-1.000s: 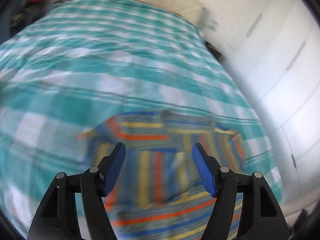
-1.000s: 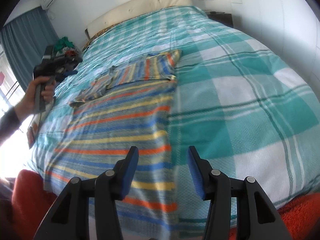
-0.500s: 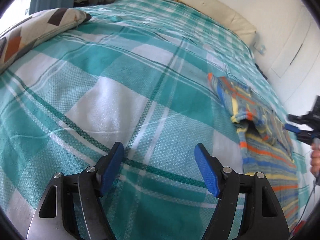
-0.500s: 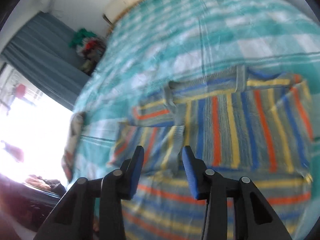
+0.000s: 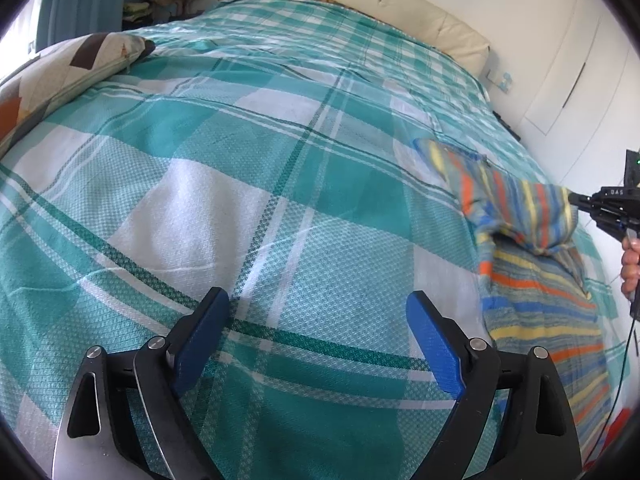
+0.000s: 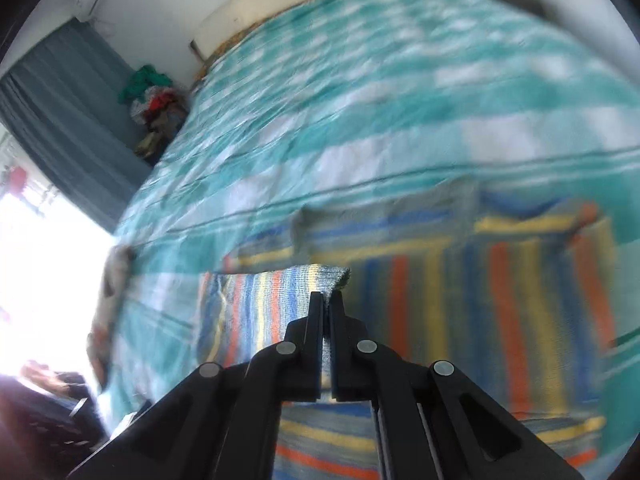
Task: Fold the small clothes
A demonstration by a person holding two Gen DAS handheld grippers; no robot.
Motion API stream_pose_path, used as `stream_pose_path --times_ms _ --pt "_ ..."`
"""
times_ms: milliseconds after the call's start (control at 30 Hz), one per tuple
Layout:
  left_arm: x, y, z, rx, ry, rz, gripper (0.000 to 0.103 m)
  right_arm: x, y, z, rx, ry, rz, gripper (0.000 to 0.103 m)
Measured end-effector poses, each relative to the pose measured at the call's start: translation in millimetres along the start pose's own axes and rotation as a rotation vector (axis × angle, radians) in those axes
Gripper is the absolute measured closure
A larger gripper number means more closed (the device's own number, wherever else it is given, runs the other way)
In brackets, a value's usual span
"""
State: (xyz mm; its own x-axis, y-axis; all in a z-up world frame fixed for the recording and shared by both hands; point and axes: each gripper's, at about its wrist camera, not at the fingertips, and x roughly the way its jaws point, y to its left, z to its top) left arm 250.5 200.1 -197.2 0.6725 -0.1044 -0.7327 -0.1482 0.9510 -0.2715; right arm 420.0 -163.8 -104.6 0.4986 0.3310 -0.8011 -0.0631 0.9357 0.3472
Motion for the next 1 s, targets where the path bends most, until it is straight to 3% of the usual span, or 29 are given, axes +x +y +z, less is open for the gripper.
stream_pose_path --times_ms 67,100,133,300,367,433,467,533,567,700,733,800,1000 --pt "0 -2 -1 0.009 0.003 0.009 0.011 12 -15 1 0.017 0.05 -0.047 0.092" --pt "1 -2 -1 0.011 0.003 0.012 0.011 21 -24 0 0.04 0.086 -0.053 0.078" --pt "0 -2 -1 0.011 0.003 0.012 0.01 23 -33 -2 0.07 0.1 -0.04 0.071" --pt "1 -4 -2 0.014 0.001 0.017 0.01 -8 -52 -21 0.205 0.032 0.065 0.07" --pt "3 -5 -2 0.02 0.003 0.021 0.009 -6 -31 -23 0.131 0.026 0.121 0.07" --pt "3 -5 -2 0.023 0.005 0.023 0.008 12 -13 -26 0.047 0.098 0.187 0.07" --pt "3 -5 -2 0.023 0.005 0.022 0.008 27 -8 -30 0.015 0.163 0.167 0.071" --pt "2 -4 -2 0.018 0.003 0.017 0.008 47 -12 -44 -0.017 0.248 0.028 0.074" --pt "2 -3 -3 0.016 0.002 0.013 0.008 45 -15 -50 -0.022 0.237 0.016 0.08" --pt "3 -3 -3 0.018 0.003 0.003 0.006 6 -9 -59 -0.066 0.156 0.01 0.079" --pt "3 -3 -3 0.02 0.004 0.002 0.005 -4 -7 -61 -0.088 0.14 0.018 0.077" --pt "2 -3 -3 0.02 0.006 -0.001 0.004 -29 -3 -70 -0.153 0.095 0.002 0.062" --pt "2 -7 -5 0.036 0.012 0.019 0.004 -107 -38 -127 -0.283 -0.04 -0.174 0.051"
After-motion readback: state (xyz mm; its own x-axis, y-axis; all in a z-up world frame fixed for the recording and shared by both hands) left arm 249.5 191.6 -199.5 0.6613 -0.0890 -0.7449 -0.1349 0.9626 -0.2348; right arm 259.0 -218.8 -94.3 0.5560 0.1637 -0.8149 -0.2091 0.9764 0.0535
